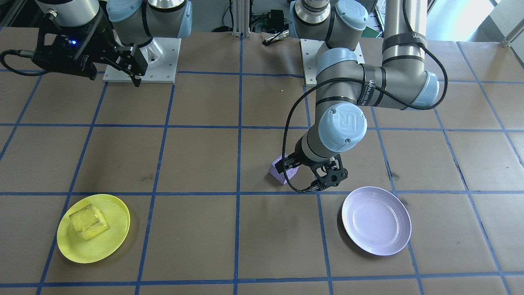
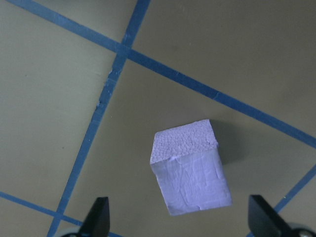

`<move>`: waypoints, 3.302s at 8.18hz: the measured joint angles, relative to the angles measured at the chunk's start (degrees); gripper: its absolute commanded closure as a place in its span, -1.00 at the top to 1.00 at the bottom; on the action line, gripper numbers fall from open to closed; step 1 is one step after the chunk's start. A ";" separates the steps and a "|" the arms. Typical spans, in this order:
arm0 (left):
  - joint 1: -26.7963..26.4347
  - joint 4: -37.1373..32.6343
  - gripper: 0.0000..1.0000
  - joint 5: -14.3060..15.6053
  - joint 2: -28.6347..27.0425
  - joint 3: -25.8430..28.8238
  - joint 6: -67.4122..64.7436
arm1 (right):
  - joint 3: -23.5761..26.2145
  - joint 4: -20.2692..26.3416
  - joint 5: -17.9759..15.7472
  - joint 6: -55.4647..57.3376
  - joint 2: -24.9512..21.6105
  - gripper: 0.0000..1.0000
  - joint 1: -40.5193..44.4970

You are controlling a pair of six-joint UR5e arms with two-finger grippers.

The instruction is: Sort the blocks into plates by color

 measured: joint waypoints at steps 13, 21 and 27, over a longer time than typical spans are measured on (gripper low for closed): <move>-2.18 6.01 -1.00 0.00 -6.93 -2.63 0.42 | 1.01 -0.12 -0.48 0.06 -1.15 1.00 0.00; 7.03 -9.64 -1.00 5.94 -0.06 13.03 18.47 | 1.09 -0.13 -0.14 0.06 -1.37 1.00 0.00; 17.29 -1.60 -0.88 8.65 -7.18 16.06 44.60 | 1.09 -0.12 -0.09 0.06 -1.24 1.00 0.00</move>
